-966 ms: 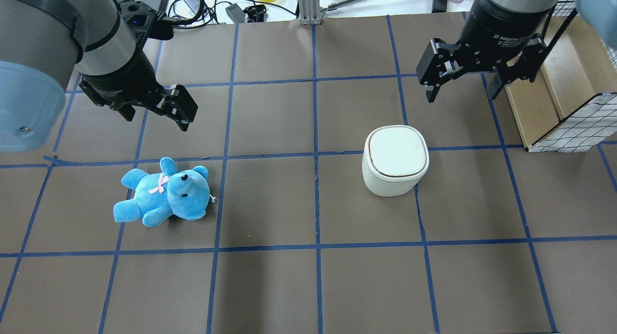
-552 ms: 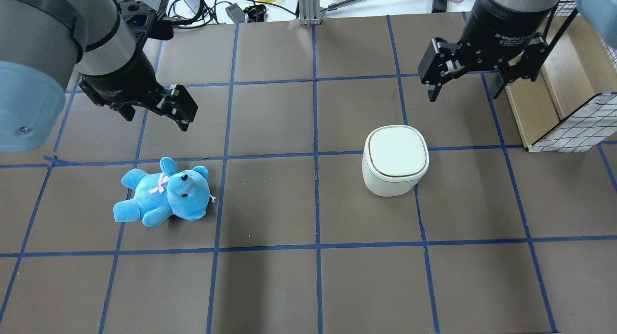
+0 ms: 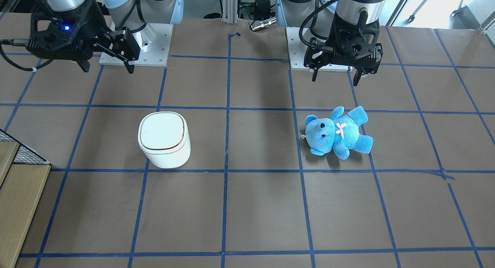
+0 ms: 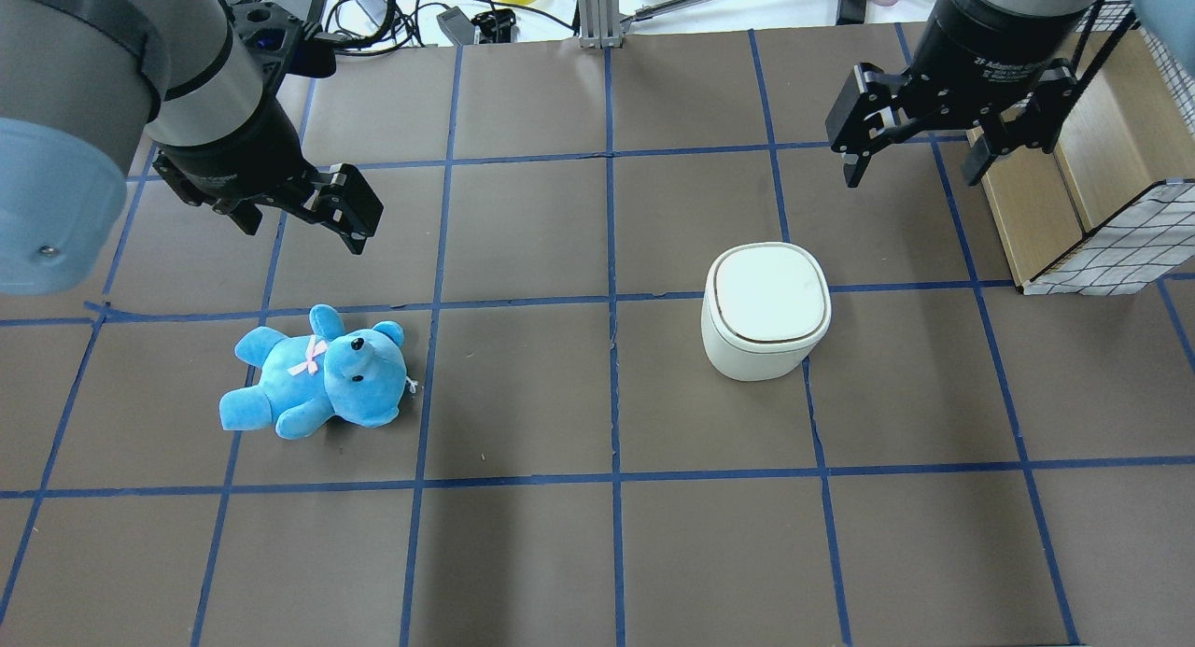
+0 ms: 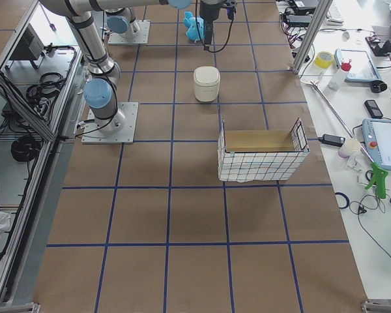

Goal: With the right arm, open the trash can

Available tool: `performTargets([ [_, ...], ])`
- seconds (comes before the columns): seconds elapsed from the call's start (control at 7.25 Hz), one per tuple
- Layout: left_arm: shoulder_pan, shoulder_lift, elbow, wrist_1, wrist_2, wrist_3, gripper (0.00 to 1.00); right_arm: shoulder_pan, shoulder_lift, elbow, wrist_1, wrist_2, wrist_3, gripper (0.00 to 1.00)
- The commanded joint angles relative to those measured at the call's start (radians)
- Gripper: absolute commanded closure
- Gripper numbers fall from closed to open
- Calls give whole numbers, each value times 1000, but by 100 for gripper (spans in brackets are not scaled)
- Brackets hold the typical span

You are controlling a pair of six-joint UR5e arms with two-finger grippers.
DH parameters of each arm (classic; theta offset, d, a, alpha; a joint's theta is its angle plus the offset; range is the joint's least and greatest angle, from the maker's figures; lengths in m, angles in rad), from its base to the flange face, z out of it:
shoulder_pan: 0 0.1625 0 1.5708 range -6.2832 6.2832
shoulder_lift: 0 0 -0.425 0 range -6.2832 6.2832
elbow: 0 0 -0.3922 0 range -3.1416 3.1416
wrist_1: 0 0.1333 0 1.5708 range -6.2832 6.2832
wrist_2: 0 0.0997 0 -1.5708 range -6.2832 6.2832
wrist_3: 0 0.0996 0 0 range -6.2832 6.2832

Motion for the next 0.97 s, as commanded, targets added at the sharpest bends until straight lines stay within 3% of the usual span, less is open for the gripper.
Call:
performTargets([
  [0.0,0,0,0,0,0,0,0,-16,4,-1,0,1,0,0],
  [0.83,0,0,0,0,0,0,0,-16,4,-1,-1,10,1,0],
])
